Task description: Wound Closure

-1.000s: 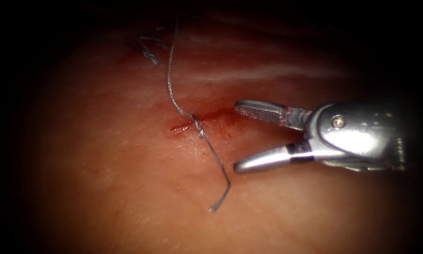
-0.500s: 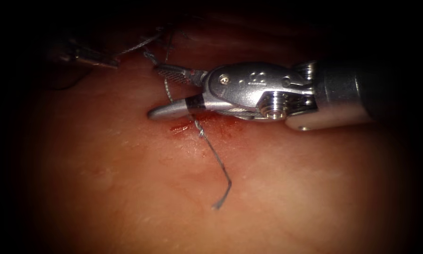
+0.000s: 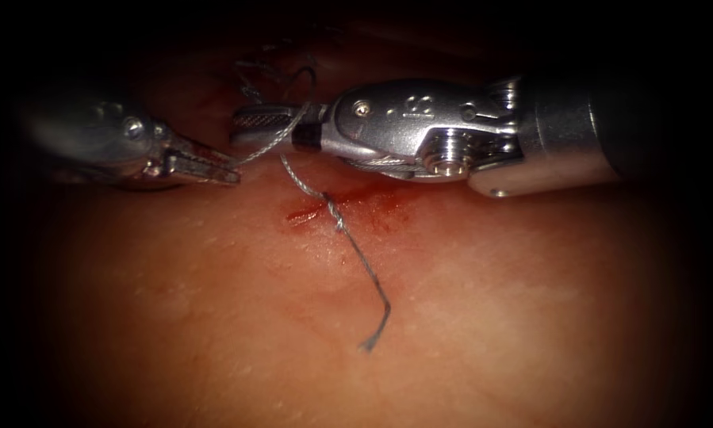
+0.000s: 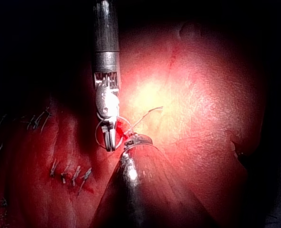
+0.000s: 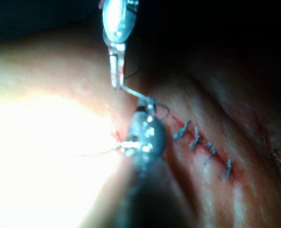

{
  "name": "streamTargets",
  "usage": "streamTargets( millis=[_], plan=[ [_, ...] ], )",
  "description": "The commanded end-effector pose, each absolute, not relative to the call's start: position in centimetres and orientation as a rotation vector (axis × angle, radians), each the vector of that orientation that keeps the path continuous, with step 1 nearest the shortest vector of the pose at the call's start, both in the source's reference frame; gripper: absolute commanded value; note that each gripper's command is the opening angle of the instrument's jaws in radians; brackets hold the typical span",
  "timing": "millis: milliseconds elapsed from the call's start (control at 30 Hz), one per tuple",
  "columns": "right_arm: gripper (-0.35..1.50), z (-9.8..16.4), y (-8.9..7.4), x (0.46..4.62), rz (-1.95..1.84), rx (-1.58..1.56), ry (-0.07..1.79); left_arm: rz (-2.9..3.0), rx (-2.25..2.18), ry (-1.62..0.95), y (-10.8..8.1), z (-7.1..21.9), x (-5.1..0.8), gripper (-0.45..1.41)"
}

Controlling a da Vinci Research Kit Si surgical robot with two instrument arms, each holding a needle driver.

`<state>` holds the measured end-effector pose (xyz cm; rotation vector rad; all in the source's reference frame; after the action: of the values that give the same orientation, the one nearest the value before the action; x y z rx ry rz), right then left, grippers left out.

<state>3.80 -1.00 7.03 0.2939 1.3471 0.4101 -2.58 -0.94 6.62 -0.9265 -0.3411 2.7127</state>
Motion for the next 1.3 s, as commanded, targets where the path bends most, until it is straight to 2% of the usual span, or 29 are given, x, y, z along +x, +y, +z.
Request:
streamTargets(
  millis=[33,133,600,700,900,1300],
  plan=[
    [-0.05,7.06,-0.97,3.86,0.415,0.292,1.357,2.713,-0.932,-0.346,-1.0,6.69,-2.66,-0.45],
    [-0.06,7.06,-0.89,3.82,0.421,0.292,1.395,2.716,-0.939,-0.349,-1.03,6.72,-2.72,-0.45],
    [0.09,6.95,-0.83,3.63,0.406,0.481,1.652,2.724,-0.947,-0.329,-1.06,7.1,-3.08,-0.45],
    [0.19,6.93,-0.85,3.59,0.395,0.534,1.707,2.725,-0.939,-0.318,-1.07,7.25,-3.13,-0.45],
    [0.22,6.95,-0.85,3.35,0.326,0.647,1.819,2.724,-0.939,-0.305,-1.11,7.59,-3.09,-0.45],
    [0.22,6.9,-1.17,3.34,0.101,0.853,1.816,2.712,-0.966,-0.3,-1.06,7.53,-3.12,-0.45]
  ],
)
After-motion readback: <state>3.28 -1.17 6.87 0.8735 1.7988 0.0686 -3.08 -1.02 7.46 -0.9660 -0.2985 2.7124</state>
